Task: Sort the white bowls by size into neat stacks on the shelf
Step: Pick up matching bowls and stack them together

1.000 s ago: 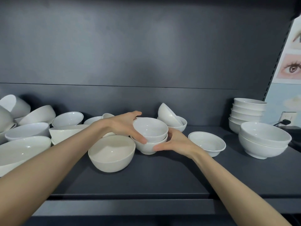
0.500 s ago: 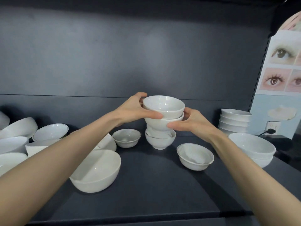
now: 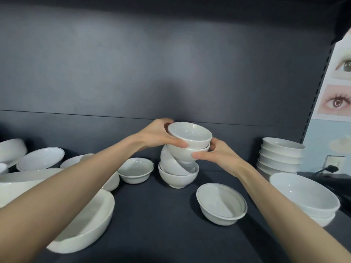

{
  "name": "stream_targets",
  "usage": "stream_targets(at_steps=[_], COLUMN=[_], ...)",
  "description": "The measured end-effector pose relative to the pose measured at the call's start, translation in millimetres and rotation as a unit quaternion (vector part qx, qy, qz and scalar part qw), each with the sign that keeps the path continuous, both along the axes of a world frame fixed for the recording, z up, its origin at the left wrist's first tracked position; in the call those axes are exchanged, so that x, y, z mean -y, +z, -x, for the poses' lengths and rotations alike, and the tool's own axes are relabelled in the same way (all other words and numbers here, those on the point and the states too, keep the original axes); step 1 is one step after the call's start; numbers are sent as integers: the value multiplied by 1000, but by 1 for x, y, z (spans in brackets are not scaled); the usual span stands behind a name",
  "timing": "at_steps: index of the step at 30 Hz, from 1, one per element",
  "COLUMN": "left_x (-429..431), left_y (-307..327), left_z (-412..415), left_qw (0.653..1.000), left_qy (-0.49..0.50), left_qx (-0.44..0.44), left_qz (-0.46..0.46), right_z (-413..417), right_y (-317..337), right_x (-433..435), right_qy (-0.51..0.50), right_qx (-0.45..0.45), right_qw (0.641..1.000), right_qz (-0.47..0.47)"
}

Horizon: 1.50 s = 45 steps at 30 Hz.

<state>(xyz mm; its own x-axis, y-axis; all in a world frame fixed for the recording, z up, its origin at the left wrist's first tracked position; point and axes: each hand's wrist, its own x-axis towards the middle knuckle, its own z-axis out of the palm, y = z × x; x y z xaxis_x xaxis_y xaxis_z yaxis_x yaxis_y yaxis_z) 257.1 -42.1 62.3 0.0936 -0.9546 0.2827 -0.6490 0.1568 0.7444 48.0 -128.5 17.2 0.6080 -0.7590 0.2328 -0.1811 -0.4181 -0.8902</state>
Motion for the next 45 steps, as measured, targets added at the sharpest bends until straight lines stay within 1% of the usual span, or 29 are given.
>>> stream_targets(at_steps=[8,16,24,29,33,37,41,45], left_x=[6,9,9,9,7,10,13,13], left_y=[-12,-26,-34,-38,-45,-47,-51,-56], left_z=[0,-6,-13,-16,-18,-19,-23,-24], left_qw=[1000,999,999,998,995,997,998,998], left_qy=[13,22,5,-11,-33,-34,-20,-7], left_qx=[11,14,0,-1,-8,-5,0,-27], left_qz=[-5,-25,-41,-68,-91,-75,-61,-65], right_z=[-6,-13,-17,-16,-16,-16,-16,-14], right_y=[-18,-33,-34,-37,-32,-37,-34,-22], right_x=[16,25,25,23,20,22,24,25], right_qy=[22,31,44,28,54,46,18,40], right_qx=[-2,-27,-45,-44,-51,-81,-77,-81], right_qw=[999,999,998,998,997,996,997,996], right_qz=[-27,-35,-32,-29,-21,-10,6,10])
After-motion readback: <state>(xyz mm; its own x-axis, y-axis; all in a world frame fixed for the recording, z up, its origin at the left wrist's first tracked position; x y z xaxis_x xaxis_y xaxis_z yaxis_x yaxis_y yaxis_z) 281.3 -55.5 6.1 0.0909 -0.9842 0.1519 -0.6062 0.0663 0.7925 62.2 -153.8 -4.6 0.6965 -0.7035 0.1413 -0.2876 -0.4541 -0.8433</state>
